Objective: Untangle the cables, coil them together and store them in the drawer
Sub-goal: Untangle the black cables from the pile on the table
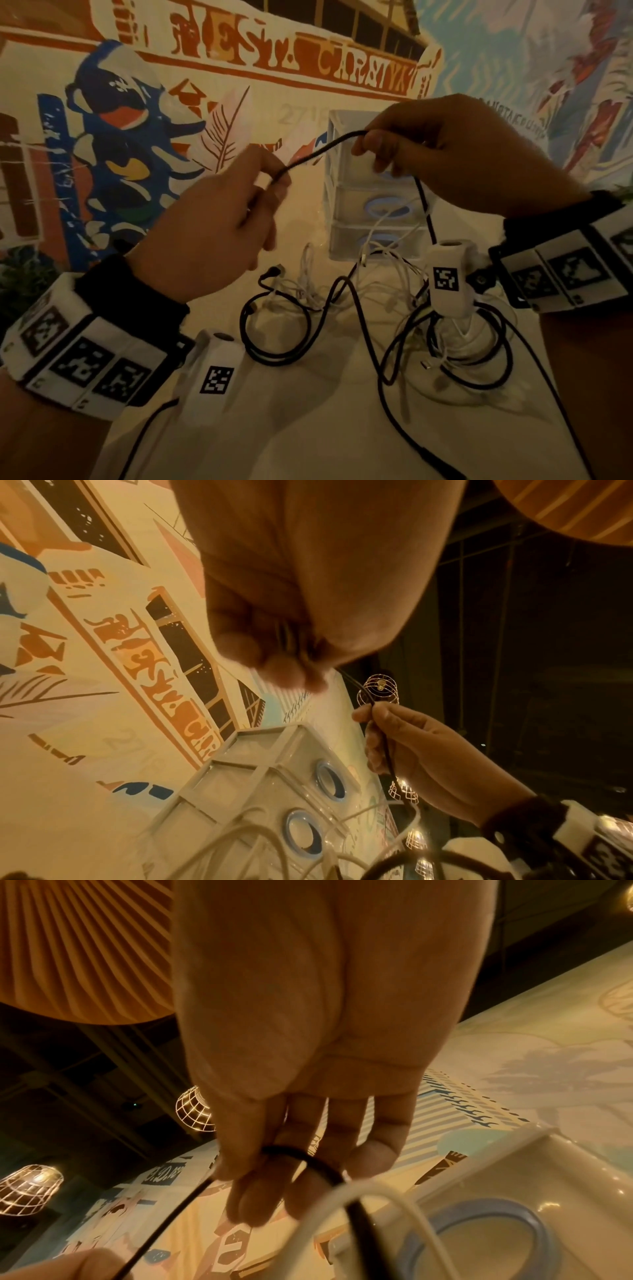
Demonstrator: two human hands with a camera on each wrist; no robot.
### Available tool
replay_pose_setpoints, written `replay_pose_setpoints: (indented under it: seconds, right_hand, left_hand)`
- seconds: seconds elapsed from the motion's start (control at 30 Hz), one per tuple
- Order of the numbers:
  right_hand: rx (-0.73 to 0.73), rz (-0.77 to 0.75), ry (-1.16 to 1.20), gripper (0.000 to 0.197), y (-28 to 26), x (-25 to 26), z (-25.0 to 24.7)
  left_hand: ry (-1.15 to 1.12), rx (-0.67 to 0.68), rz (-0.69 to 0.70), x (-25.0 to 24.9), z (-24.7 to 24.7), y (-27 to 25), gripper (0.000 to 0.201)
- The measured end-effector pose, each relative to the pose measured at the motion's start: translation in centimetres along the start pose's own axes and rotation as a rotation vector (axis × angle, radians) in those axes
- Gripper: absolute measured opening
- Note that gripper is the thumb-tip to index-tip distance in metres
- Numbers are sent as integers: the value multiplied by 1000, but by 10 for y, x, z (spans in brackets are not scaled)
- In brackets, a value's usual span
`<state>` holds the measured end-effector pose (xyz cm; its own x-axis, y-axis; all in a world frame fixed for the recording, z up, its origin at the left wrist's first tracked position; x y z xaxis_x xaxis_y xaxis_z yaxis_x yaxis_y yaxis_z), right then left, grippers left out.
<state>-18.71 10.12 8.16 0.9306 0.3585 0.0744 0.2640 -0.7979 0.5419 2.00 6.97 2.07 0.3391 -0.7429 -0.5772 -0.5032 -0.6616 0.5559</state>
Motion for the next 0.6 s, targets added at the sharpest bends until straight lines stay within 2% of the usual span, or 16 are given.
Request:
replay_pose_setpoints:
  seconds: [0.13,0.2,0.3,0.47,0.6]
  right_hand:
    - [215,1,0,18,-6,-1,13]
    - [283,16,-9,21,-9,-2,16]
    - [322,52,-18,29,-14,-7,13]
    - [270,175,-44,36,-28,-29,-16]
    - [531,156,-173,38,-41,-27,9]
  left_hand:
    - [61,-301,6,14,-31,2,22]
    - [58,-355,-19,19,-37,2,20]
    - [63,-346,-40,20,-33,3,16]
    - [42,-291,-108,24,-30,3,18]
    - [57,-216,-139,27,-25,2,33]
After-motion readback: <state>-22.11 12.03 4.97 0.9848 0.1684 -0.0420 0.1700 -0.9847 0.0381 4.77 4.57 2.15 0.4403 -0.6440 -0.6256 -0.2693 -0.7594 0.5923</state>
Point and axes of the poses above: each hand's wrist, its own y-axis towards the middle knuckle, its own z-axis out of the palm, x = y × z, the point moved 6 cm from there along y, towards the middle knuckle, and after that the axes turned 15 degrees about -y, right-handed, at the moved point
